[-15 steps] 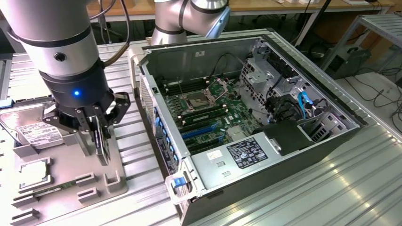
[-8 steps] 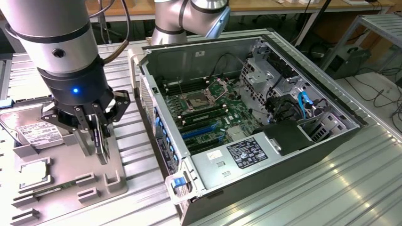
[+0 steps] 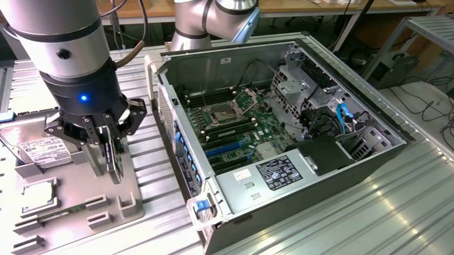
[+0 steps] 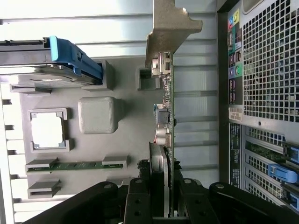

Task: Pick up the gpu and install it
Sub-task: 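Pick up the gpu and move the gpu toward the slot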

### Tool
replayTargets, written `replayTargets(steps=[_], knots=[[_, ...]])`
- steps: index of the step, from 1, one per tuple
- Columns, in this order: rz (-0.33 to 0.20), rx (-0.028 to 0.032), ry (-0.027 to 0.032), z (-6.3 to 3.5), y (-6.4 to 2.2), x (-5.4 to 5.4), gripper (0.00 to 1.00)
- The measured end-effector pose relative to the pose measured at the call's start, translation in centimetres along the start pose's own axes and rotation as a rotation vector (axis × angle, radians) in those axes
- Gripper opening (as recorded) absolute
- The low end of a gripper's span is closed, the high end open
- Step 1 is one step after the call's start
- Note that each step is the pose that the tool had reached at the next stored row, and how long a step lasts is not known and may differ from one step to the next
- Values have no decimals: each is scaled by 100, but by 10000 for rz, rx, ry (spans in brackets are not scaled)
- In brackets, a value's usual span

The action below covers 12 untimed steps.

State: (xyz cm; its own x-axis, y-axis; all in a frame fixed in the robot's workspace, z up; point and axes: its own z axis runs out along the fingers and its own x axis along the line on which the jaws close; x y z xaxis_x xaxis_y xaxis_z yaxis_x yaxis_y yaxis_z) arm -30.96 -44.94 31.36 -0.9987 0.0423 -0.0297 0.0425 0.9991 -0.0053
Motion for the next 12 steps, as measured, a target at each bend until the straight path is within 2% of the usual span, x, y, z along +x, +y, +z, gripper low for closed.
replayTargets(steps=[5, 12], knots=[[0, 3, -3, -25, 0, -1, 28], [-1, 39, -2, -106, -1, -4, 28]])
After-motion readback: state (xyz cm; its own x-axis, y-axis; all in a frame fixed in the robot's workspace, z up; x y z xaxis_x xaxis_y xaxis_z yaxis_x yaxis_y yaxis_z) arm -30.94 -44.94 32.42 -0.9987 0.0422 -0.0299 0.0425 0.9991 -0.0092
